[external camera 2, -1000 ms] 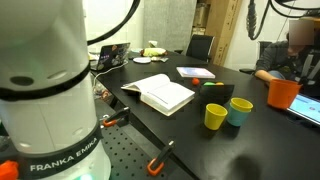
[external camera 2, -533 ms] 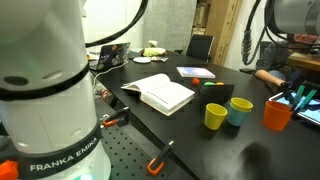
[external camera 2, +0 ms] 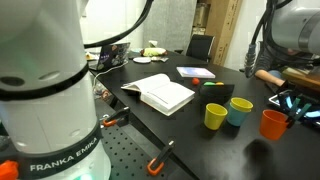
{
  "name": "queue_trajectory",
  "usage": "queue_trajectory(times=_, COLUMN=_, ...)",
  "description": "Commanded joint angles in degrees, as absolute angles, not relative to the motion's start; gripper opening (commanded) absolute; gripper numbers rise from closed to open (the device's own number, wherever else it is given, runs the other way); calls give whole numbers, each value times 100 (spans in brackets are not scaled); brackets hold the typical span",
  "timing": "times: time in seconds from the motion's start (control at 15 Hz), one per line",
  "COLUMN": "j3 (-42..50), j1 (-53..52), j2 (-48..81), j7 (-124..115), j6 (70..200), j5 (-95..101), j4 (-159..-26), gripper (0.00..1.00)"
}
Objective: Unstack the cups
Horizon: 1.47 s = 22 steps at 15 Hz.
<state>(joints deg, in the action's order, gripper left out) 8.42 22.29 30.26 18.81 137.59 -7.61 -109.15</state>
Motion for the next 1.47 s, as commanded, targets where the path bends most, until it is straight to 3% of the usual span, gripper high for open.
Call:
queue_trajectory(times=0.0, j3=690, j1=2398, j2=3080, j7=1979, j6=13917, j5=-1018, j4=-10966, gripper=2)
queue_trajectory(times=0.2, j3=659, j1=2429, j2=3127, j7=1974, j6=13903, j5=-1094, j4=-10980, gripper=5)
queue_trajectory(times=0.27, j3=640, j1=2441, j2=3123, j7=1983, j6=13891, j5=-1133, j4=-10985, gripper=30)
queue_trajectory(times=0.33, j3=632, j1=2445, j2=3114, j7=1984, j6=13865, j5=-1152, j4=-10986, gripper=32)
queue_trajectory(times=0.47, j3=704, j1=2372, j2=3107, j7=1890, j6=13902, j5=-1048, j4=-10936, gripper=45)
queue_trajectory(times=0.93, j3=900, j1=1959, j2=2748, j7=1408, j6=13801, j5=-374, j4=-10775, gripper=98)
queue_trajectory(times=1.4, j3=927, j1=1553, j2=2543, j7=1030, j6=13819, j5=160, j4=-11210, gripper=100)
